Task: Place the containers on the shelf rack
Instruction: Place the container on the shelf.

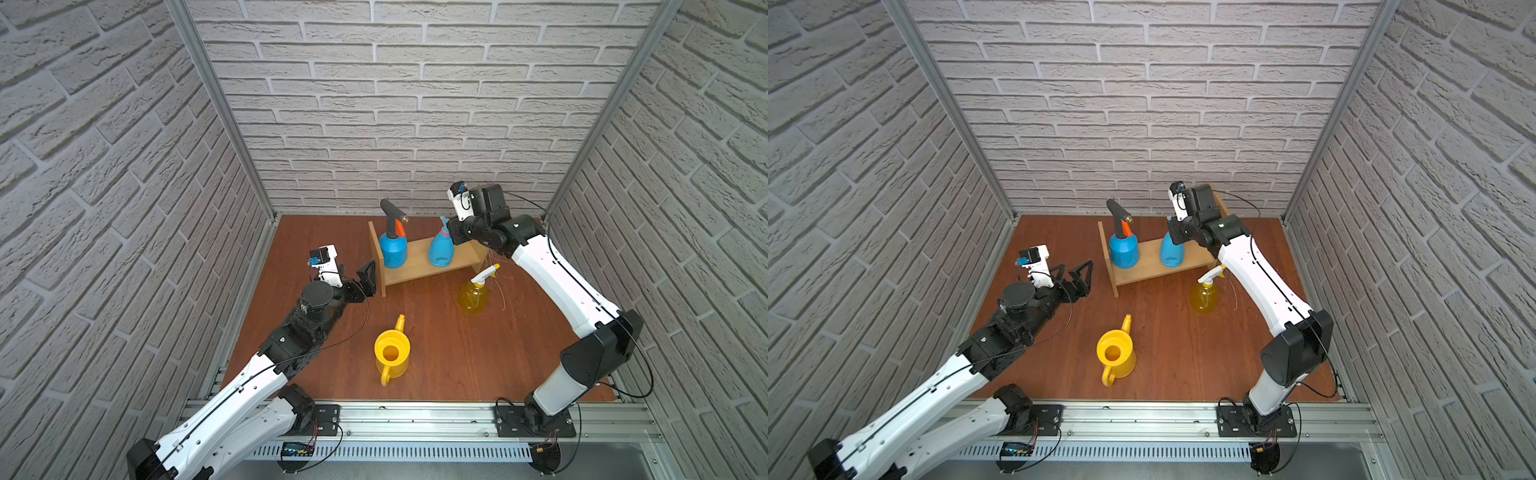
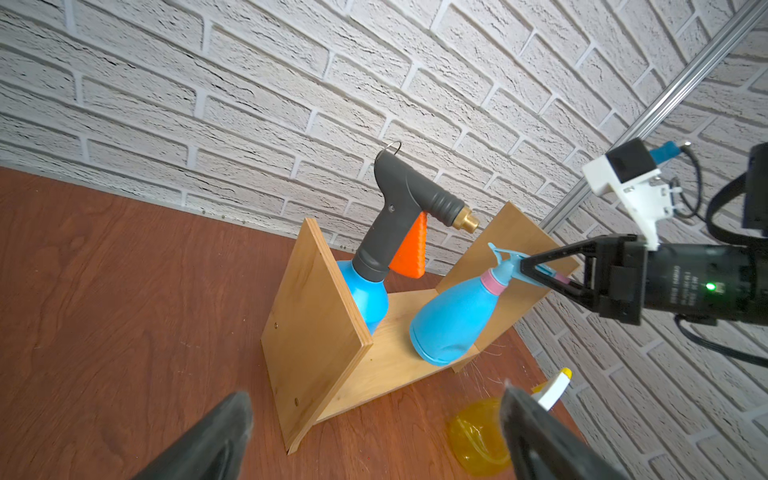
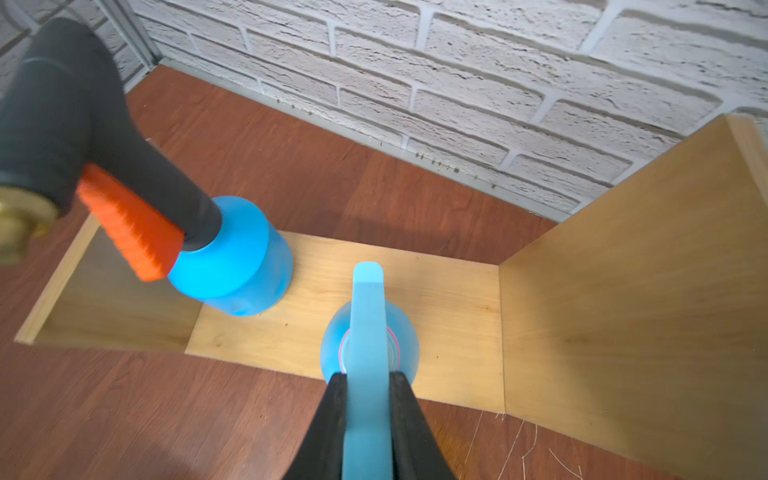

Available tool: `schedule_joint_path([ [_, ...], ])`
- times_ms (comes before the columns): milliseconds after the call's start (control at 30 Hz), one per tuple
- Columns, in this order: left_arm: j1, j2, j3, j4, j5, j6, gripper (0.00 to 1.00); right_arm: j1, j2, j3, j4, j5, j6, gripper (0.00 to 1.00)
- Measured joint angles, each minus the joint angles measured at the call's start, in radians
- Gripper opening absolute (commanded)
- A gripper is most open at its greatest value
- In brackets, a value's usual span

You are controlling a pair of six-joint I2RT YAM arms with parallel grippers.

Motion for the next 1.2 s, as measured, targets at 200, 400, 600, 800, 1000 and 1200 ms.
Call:
schedule_joint_path([
  [200, 0.000, -0.008, 0.000, -0.014, 0.000, -0.003, 0.98, 0.000, 0.093, 0.093, -0.023, 0.094, 0.011, 0.03],
  [400, 0.001, -0.016, 0.000, -0.024, -0.001, -0.003, 0.98, 0.000, 0.179, 0.166, -0.022, 0.169, 0.048, 0.04],
  [600, 0.002, -0.035, 0.000, -0.036, -0.005, -0.003, 0.98, -0.013, 0.250, 0.251, -0.030, 0.217, 0.080, 0.03],
  [800, 0.003, -0.072, -0.001, -0.043, -0.011, -0.003, 0.98, -0.028, 0.281, 0.293, -0.038, 0.199, 0.121, 0.03],
  [1000, 0.006, -0.072, -0.001, -0.043, -0.011, -0.003, 0.98, -0.035, 0.327, 0.337, -0.039, 0.167, 0.146, 0.04],
  [1200, 0.007, -0.072, -0.002, -0.043, -0.011, -0.003, 0.98, -0.035, 0.357, 0.377, -0.041, 0.145, 0.153, 0.05],
])
